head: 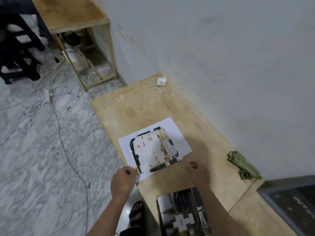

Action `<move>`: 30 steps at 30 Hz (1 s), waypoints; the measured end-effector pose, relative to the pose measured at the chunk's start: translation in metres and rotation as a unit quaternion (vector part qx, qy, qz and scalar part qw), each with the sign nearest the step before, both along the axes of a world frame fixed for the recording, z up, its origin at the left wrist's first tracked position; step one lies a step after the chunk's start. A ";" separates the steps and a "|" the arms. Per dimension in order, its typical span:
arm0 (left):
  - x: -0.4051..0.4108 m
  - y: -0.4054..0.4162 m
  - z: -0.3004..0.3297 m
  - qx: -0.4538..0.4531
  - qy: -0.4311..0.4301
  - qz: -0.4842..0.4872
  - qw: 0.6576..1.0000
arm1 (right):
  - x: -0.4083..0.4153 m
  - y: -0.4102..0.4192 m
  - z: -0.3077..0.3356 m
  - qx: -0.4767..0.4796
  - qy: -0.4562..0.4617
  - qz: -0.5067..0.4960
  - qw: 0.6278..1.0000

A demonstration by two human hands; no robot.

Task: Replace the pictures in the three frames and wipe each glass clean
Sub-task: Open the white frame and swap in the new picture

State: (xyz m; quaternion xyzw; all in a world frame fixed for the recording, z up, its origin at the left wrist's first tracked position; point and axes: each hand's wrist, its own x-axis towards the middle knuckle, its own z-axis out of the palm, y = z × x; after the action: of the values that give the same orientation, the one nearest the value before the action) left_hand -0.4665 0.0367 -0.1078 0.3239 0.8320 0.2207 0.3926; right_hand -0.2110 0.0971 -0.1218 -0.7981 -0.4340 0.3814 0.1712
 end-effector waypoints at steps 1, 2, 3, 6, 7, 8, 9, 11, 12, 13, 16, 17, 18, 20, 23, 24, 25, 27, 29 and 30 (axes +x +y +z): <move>0.008 -0.012 0.000 -0.012 -0.007 -0.005 1.000 | 0.010 -0.012 0.002 -0.014 -0.022 0.014 1.000; 0.015 -0.024 -0.005 -0.029 -0.022 -0.007 0.999 | 0.021 -0.024 0.002 -0.025 -0.043 0.027 0.998; 0.024 -0.037 -0.008 -0.056 -0.041 -0.008 0.998 | 0.033 -0.039 0.003 -0.034 -0.066 0.035 0.997; 0.050 -0.076 -0.023 -0.138 -0.067 -0.016 0.988 | 0.064 -0.080 -0.002 -0.061 -0.143 0.057 0.986; 0.059 -0.086 -0.026 -0.149 -0.074 -0.012 0.986 | 0.071 -0.091 -0.004 -0.071 -0.164 0.072 0.981; 0.069 -0.097 -0.029 -0.154 -0.087 -0.008 0.984 | 0.078 -0.102 -0.005 -0.081 -0.179 0.089 0.976; 0.078 -0.106 -0.029 -0.155 -0.099 -0.002 0.983 | 0.082 -0.110 -0.006 -0.085 -0.188 0.105 0.973; 0.091 -0.122 -0.032 -0.144 -0.143 0.018 0.979 | 0.085 -0.126 -0.007 -0.081 -0.172 0.114 0.975; 0.094 -0.126 -0.032 -0.139 -0.162 0.036 0.976 | 0.084 -0.132 -0.008 -0.076 -0.152 0.111 0.979; 0.097 -0.131 -0.030 -0.131 -0.174 0.052 0.975 | 0.083 -0.139 -0.008 -0.072 -0.129 0.108 0.983; 0.097 -0.140 -0.018 -0.083 -0.173 0.081 0.978 | 0.083 -0.154 -0.005 -0.068 -0.066 0.110 0.989; 0.094 -0.143 -0.016 -0.079 -0.178 0.089 0.977 | 0.083 -0.158 -0.003 -0.066 -0.054 0.109 0.990; 0.093 -0.148 -0.015 -0.079 -0.179 0.088 0.977 | 0.084 -0.164 0.000 -0.065 -0.043 0.103 0.992; 0.092 -0.156 -0.005 -0.080 -0.186 0.084 0.976 | 0.090 -0.175 0.005 -0.075 -0.020 0.092 0.993; 0.097 -0.162 -0.007 -0.098 -0.209 0.073 0.970 | 0.099 -0.190 0.006 -0.094 -0.007 0.087 0.992; 0.101 -0.163 -0.007 -0.099 -0.207 0.069 0.971 | 0.103 -0.195 0.007 -0.094 -0.011 0.084 0.992; 0.103 -0.163 -0.009 -0.091 -0.202 0.067 0.973 | 0.105 -0.199 0.007 -0.091 -0.017 0.083 0.992; 0.109 -0.165 -0.017 -0.084 -0.190 0.056 0.976 | 0.109 -0.208 0.009 -0.091 -0.027 0.077 0.992; 0.109 -0.165 -0.027 -0.077 -0.173 0.039 0.981 | 0.111 -0.213 0.004 -0.091 -0.027 0.067 0.993; 0.111 -0.169 -0.024 -0.068 -0.178 0.036 0.981 | 0.112 -0.217 0.003 -0.087 -0.029 0.063 0.994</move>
State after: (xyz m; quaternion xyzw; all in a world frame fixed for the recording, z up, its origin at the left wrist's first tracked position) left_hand -0.3552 -0.1321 -0.1317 0.2216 0.7728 0.2320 0.5475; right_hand -0.0993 -0.1196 -0.1187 -0.7913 -0.4537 0.4047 0.0643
